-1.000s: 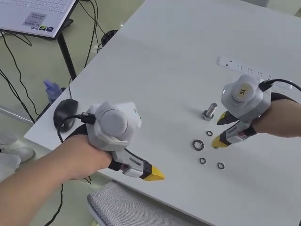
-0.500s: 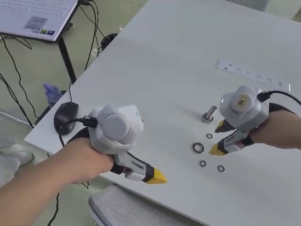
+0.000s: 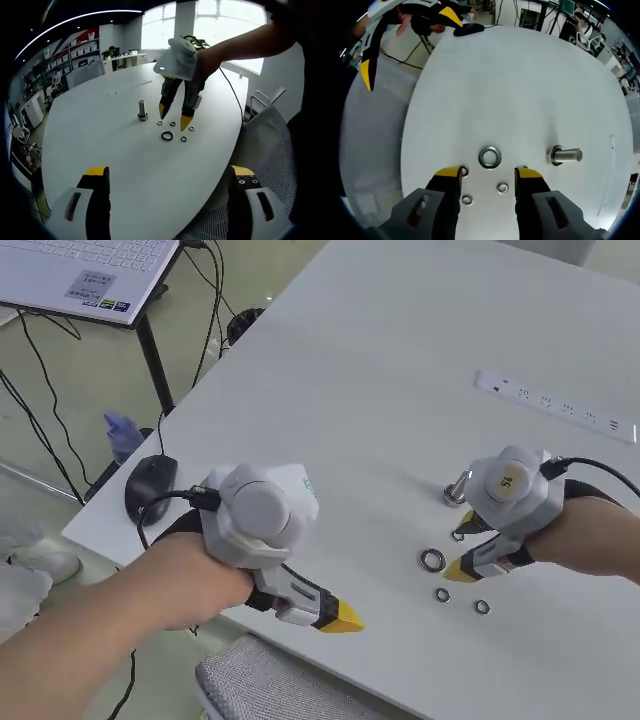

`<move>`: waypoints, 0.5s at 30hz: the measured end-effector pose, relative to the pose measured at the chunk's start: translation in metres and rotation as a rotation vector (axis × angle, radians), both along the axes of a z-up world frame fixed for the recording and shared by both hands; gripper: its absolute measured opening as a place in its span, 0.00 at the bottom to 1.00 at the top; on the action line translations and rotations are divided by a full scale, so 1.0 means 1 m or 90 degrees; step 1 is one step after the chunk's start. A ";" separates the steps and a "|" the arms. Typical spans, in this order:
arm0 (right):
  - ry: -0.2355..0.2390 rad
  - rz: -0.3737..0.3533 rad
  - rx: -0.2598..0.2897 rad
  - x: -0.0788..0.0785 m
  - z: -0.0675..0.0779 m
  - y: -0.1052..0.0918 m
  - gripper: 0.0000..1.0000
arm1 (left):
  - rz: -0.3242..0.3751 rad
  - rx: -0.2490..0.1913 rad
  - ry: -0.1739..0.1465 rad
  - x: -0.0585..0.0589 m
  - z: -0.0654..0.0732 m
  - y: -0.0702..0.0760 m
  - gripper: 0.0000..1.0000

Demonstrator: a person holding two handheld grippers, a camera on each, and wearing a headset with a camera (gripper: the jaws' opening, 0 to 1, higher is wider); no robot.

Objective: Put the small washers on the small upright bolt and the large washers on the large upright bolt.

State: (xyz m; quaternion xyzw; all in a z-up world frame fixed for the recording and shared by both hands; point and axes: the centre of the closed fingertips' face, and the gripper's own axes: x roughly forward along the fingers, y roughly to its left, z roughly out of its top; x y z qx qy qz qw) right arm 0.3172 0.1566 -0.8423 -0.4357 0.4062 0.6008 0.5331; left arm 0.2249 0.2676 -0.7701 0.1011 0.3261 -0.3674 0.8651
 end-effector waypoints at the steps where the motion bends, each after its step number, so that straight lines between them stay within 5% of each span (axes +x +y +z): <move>1: 0.000 0.000 0.000 0.000 -0.001 0.000 0.44 | 0.000 -0.001 0.001 0.000 0.000 -0.001 0.99; 15: -0.007 0.010 -0.004 -0.003 -0.021 0.009 0.42 | -0.001 -0.006 0.003 -0.001 -0.004 -0.004 0.98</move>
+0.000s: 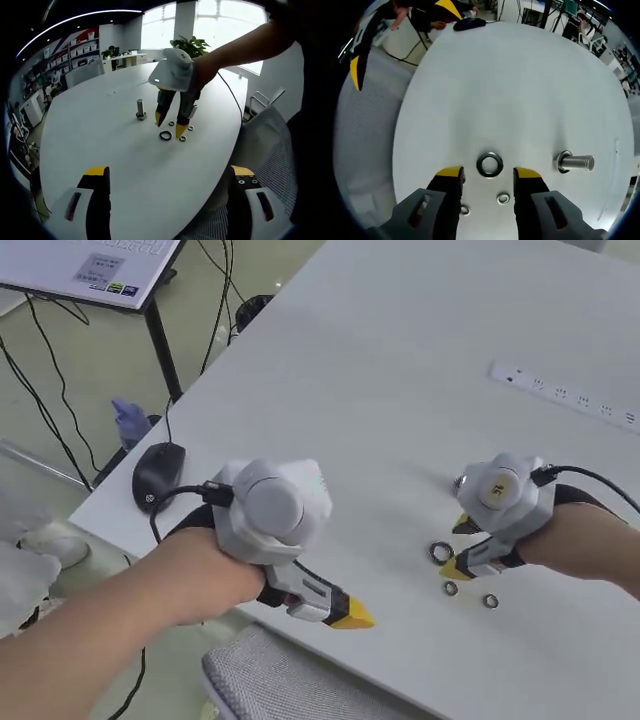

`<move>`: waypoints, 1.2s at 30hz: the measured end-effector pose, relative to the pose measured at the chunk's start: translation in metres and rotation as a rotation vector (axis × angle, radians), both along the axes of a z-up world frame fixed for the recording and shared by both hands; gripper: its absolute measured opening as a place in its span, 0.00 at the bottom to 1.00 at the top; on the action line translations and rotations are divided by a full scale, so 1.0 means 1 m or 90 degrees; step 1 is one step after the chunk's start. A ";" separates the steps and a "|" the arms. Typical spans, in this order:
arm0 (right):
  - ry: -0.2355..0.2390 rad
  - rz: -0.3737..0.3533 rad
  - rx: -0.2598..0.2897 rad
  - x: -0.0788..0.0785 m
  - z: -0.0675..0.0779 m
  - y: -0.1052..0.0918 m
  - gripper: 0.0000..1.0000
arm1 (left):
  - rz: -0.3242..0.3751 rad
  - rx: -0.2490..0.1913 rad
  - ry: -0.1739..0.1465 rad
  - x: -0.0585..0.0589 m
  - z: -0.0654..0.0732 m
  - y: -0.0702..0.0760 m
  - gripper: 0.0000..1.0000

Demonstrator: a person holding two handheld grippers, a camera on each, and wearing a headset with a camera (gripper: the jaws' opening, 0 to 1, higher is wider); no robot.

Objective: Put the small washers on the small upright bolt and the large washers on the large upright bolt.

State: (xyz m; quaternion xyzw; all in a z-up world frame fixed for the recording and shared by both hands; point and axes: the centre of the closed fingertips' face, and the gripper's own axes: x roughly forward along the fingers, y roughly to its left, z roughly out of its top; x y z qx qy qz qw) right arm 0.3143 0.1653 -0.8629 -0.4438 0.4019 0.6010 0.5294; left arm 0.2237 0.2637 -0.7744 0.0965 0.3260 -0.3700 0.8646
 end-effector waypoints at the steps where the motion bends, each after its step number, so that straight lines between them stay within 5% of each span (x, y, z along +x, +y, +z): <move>1: 0.001 0.000 0.000 0.000 -0.001 0.000 0.42 | 0.000 -0.001 0.001 0.000 0.000 0.000 0.98; 36: -0.012 0.007 -0.015 0.005 -0.015 0.003 0.38 | 0.000 -0.006 0.006 0.000 -0.003 0.000 0.95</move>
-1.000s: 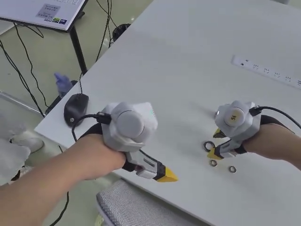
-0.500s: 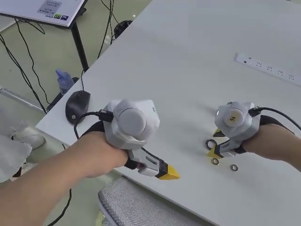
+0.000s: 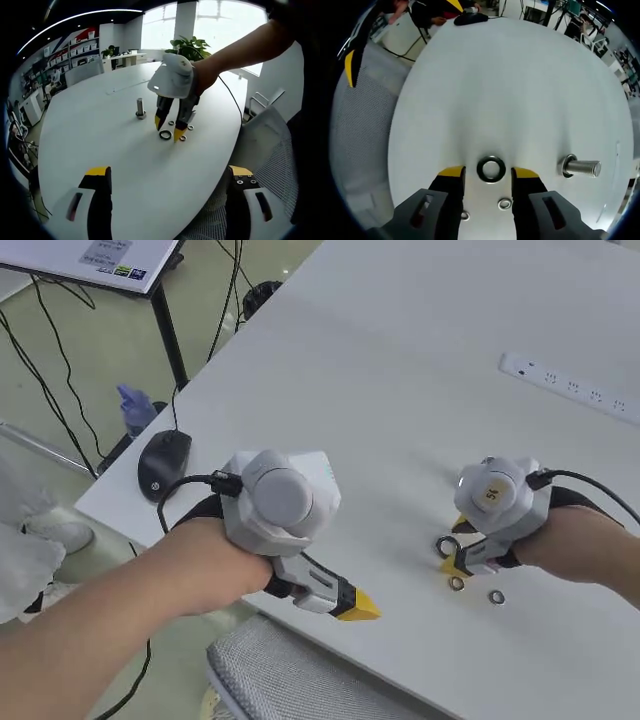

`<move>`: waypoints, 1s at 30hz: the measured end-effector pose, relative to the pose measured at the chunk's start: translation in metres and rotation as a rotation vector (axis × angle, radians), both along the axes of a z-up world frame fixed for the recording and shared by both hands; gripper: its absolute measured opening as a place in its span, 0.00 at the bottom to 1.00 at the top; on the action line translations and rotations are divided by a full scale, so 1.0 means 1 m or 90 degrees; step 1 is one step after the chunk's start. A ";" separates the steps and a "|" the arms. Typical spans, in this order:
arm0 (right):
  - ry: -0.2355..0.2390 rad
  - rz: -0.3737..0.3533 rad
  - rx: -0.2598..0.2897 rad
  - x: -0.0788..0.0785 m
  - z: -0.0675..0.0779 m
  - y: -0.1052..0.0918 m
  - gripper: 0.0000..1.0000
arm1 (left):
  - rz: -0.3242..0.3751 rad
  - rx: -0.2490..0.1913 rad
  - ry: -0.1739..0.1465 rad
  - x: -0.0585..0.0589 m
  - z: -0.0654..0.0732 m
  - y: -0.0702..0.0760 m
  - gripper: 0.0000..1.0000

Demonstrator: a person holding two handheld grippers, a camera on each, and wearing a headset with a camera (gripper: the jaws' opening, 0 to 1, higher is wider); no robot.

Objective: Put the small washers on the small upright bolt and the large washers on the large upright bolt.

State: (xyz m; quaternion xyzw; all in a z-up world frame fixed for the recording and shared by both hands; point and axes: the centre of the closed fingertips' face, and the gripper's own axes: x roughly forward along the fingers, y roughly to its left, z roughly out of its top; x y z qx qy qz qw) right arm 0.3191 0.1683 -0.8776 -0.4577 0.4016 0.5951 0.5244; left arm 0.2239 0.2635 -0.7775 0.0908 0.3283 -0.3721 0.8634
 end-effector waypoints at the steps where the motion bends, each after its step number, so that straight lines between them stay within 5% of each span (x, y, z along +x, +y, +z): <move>1: 0.000 0.000 -0.001 0.000 0.000 0.000 0.38 | 0.000 0.000 0.001 0.000 0.000 0.000 0.95; 18: -0.012 0.006 -0.055 0.002 -0.002 0.001 0.23 | 0.000 0.002 0.002 -0.003 -0.002 -0.002 0.93; 30: -0.005 -0.007 -0.044 0.004 -0.002 0.003 0.20 | 0.002 -0.001 0.001 -0.004 -0.003 -0.001 0.92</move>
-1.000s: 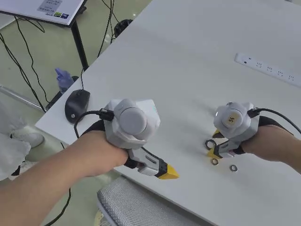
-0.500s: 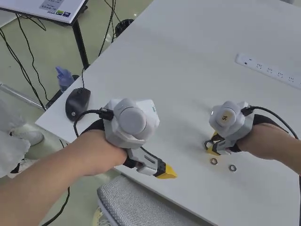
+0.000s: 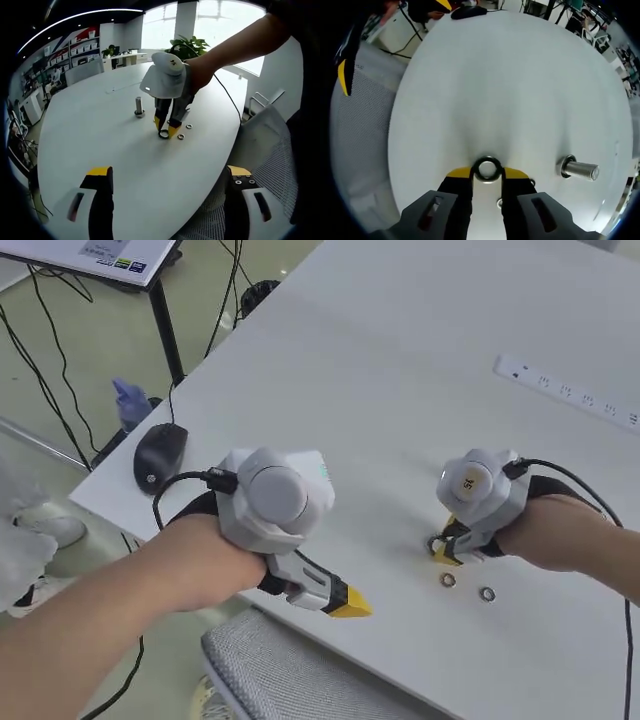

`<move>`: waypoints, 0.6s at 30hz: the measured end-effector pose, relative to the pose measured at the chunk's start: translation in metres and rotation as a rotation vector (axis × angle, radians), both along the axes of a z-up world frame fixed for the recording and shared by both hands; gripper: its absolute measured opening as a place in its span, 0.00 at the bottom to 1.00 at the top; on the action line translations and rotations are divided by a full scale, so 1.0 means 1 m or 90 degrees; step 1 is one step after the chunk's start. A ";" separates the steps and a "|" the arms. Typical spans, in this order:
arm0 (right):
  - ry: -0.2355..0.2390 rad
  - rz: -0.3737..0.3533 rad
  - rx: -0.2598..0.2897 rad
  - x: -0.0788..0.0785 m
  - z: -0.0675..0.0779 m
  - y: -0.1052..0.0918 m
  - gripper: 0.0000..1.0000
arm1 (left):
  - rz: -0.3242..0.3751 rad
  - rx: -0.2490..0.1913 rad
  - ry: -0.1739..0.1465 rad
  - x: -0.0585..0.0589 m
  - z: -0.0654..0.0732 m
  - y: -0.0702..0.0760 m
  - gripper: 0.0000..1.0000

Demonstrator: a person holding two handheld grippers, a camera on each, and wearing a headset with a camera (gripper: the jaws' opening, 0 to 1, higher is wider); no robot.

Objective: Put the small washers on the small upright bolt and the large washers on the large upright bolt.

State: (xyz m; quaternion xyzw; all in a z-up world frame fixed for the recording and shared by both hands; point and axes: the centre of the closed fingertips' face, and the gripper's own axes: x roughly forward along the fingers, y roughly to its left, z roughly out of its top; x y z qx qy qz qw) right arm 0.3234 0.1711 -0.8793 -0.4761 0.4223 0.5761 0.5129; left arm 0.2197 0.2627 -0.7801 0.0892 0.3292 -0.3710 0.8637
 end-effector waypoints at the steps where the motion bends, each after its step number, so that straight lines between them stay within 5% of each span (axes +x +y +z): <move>1: 0.002 -0.004 0.000 0.000 0.000 0.000 0.20 | 0.000 0.001 0.000 0.000 0.000 0.000 0.92; 18: 0.007 -0.032 0.007 0.003 0.008 -0.011 0.21 | 0.001 0.006 0.000 -0.001 0.002 0.005 0.92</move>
